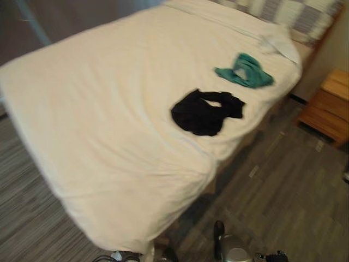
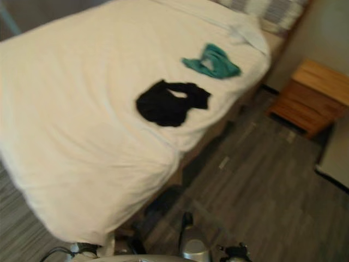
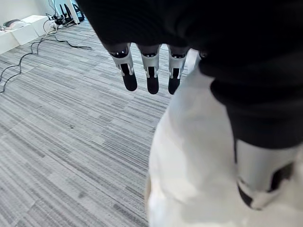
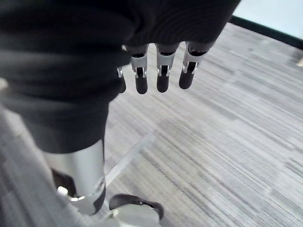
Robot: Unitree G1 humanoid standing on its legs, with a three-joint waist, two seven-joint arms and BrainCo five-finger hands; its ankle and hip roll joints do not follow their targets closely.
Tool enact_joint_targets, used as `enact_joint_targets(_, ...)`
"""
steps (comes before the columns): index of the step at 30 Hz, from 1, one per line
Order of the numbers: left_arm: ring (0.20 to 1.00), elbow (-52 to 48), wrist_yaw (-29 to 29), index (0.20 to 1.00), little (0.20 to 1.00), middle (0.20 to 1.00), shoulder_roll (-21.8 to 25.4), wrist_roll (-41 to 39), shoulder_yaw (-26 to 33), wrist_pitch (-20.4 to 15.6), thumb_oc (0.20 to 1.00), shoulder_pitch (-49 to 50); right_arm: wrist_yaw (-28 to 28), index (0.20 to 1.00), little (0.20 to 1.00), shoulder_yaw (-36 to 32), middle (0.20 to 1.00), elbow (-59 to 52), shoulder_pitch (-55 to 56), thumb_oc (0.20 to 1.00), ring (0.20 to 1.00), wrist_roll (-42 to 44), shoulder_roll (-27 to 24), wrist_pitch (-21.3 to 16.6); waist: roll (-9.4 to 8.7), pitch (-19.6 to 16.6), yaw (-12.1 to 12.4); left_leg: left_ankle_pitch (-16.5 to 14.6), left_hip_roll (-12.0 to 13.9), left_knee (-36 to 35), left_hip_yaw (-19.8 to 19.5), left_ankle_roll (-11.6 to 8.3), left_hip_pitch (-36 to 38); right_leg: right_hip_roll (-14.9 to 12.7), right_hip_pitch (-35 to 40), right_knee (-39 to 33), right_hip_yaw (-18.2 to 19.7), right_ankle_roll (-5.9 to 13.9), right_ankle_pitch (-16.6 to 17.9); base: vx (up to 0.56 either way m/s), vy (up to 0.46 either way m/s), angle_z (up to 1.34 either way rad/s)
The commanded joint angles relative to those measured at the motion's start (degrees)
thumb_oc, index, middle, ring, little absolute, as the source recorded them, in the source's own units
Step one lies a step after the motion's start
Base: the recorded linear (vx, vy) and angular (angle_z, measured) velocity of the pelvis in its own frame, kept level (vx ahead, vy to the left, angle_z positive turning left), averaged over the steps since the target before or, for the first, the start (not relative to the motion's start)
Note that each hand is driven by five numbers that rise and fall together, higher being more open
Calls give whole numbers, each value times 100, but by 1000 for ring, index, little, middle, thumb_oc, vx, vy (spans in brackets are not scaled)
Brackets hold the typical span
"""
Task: Tidy up the quilt and then pick up the clothes from the bed and put them into the laundry hamper.
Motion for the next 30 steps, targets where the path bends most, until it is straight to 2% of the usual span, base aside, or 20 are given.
enact_joint_targets(1, 1000, 132, 214, 1000, 1000, 1000, 58, -17, 40, -144, 1000, -227, 159, 1000, 1000, 181, 1000, 76, -150, 1000, 1000, -278, -27, -45, -118, 256, 74, -994, 241, 1409, -640, 163, -236, -333, 510, -167, -253, 486, 191, 83, -204, -163)
enact_joint_targets(2, 1000, 165, 244, 1000, 1000, 1000, 58, -61, 35, -161, 1000, -244, 189, 1000, 1000, 144, 1000, 135, -108, 1000, 1000, -119, -26, -77, -140, 249, 55, -1023, 309, 1521, -616, 126, -270, -247, 540, -274, -216, 414, 165, 129, -203, -153)
enact_joint_targets(5, 1000, 176, 320, 1000, 1000, 1000, 10, -136, 35, -95, 1000, -257, 176, 1000, 1000, 10, 1000, 170, 27, 1000, 1000, -38, -60, -70, -156, 115, -133, -1200, 513, 1795, -867, -30, -151, -33, 443, -332, 153, 200, 82, 211, -156, -98)
enact_joint_targets(6, 1000, 174, 343, 1000, 1000, 1000, -10, -206, 55, -90, 1000, -240, 151, 1000, 1000, 12, 1000, 149, 64, 1000, 1000, -77, -86, -47, -129, 54, -169, -1072, 667, 1973, -946, -143, -124, 70, 432, -317, 232, 107, 26, 220, -127, -84)
enact_joint_targets(7, 1000, 175, 355, 1000, 1000, 1000, -45, -230, 62, -115, 1000, -227, 137, 1000, 1000, 23, 1000, 119, 87, 1000, 1000, -125, -130, -14, -81, 16, -169, -748, 851, 2330, -1108, -295, -237, 220, 478, -330, 309, -24, -45, 227, -144, -77)
enact_joint_targets(9, 1000, 186, 402, 1000, 1000, 1000, -102, -340, 77, -197, 1000, -210, 98, 1000, 1000, 65, 1000, 108, 61, 1000, 1000, -202, -194, -18, -56, -2, -131, -468, 963, 2915, -1498, -368, -447, 380, 526, -348, 463, -178, -112, 192, -119, -65)
enact_joint_targets(10, 1000, 156, 413, 1000, 1000, 1000, -131, -422, 99, -219, 1000, -233, 102, 1000, 1000, 121, 1000, 80, -4, 1000, 1000, -306, -277, 12, -112, -16, -34, -196, 749, 3273, -2009, -234, -894, 441, 561, -423, 671, -362, -67, 239, 90, -100)
enact_joint_targets(11, 1000, 199, 392, 1000, 1000, 1000, -205, -595, 62, -339, 1000, -213, 70, 1000, 1000, 283, 1000, 56, -147, 1000, 1000, -412, -386, 36, -87, 39, 240, -419, -332, 3216, -3136, 94, -1533, 548, 685, -483, 1222, -373, -102, 211, 154, -94)
enact_joint_targets(12, 1000, 211, 395, 1000, 1000, 1000, -220, -615, 49, -380, 1000, -204, 69, 1000, 1000, 308, 1000, 57, -179, 1000, 1000, -396, -404, 29, -70, 54, 305, -445, -524, 3123, -3329, 137, -1590, 589, 720, -507, 1346, -368, -110, 203, 241, -114)
enact_joint_targets(13, 1000, 229, 390, 1000, 1000, 1000, -245, -611, 60, -446, 1000, -186, 63, 1000, 1000, 347, 1000, 47, -260, 1000, 1000, -375, -421, -4, -44, 46, 391, -434, -682, 2674, -3506, 181, -1594, 667, 779, -556, 1502, -355, -141, 103, 128, -158)
enact_joint_targets(14, 1000, 240, 382, 1000, 1000, 1000, -244, -622, 67, -492, 1000, -183, 74, 1000, 1000, 376, 1000, 17, -320, 1000, 1000, -335, -442, -30, -22, 34, 435, -423, -696, 2303, -3558, 190, -1577, 717, 816, -592, 1558, -347, -168, 121, 173, -219)
enact_joint_targets(15, 1000, 249, 329, 1000, 1000, 1000, -211, -635, 51, -545, 1000, -198, 49, 1000, 1000, 445, 1000, -121, -383, 1000, 1000, -242, -471, -84, 15, 49, 515, -271, -656, 1554, -3679, 106, -1544, 782, 931, -707, 1630, -321, -203, 85, 136, -180)
enact_joint_targets(18, 1000, 217, 401, 1000, 1000, 1000, -182, -704, -21, -566, 1000, -199, -46, 1000, 1000, 574, 1000, -321, -393, 1000, 1000, -139, -462, -118, 25, 56, 623, -88, -713, 1168, -4099, 35, -1590, 816, 998, -854, 1789, -269, -190, 32, 117, -65)
enact_joint_targets(20, 1000, 187, 387, 1000, 1000, 1000, -170, -599, -45, -479, 1000, -256, -79, 1000, 1000, 595, 1000, -347, -406, 1000, 1000, -64, -436, -72, 52, -24, 601, -59, -674, 740, -4098, 38, -1326, 828, 952, -970, 1751, -243, -133, -12, 164, -68)
enact_joint_targets(22, 1000, 206, 401, 1000, 1000, 1000, -146, -566, -185, -492, 1000, -348, 50, 1000, 1000, 512, 1000, -148, -368, 1000, 1000, -83, -354, -99, 72, -104, 573, -60, -733, 576, -4073, 83, -1188, 796, 901, -1056, 1743, -166, -32, 12, 195, -38)
enact_joint_targets(25, 1000, 139, 546, 1000, 1000, 1000, -115, -800, -142, -468, 1000, -352, 89, 1000, 1000, 666, 1000, 8, -342, 1000, 1000, -487, -152, 46, 58, -200, 665, -96, -850, 484, -4121, 194, -1100, 736, 879, -1117, 1682, -102, 58, 56, 158, 12)
enact_joint_targets(29, 1000, 166, 483, 1000, 1000, 1000, -105, -629, -78, -491, 1000, -318, -196, 1000, 1000, 584, 1000, 85, -402, 1000, 1000, 36, -121, -6, 26, -233, 782, -201, -907, 665, -4119, 307, -1167, 617, 792, -936, 1702, -27, 44, 56, 136, 0)
enact_joint_targets(30, 1000, 195, 437, 1000, 1000, 1000, -97, -618, -75, -478, 1000, -302, -281, 1000, 1000, 489, 1000, 68, -409, 1000, 1000, 237, -106, -126, 20, -214, 817, -311, -930, 902, -4052, 410, -1275, 466, 709, -562, 1769, 14, -56, 47, 145, -3)
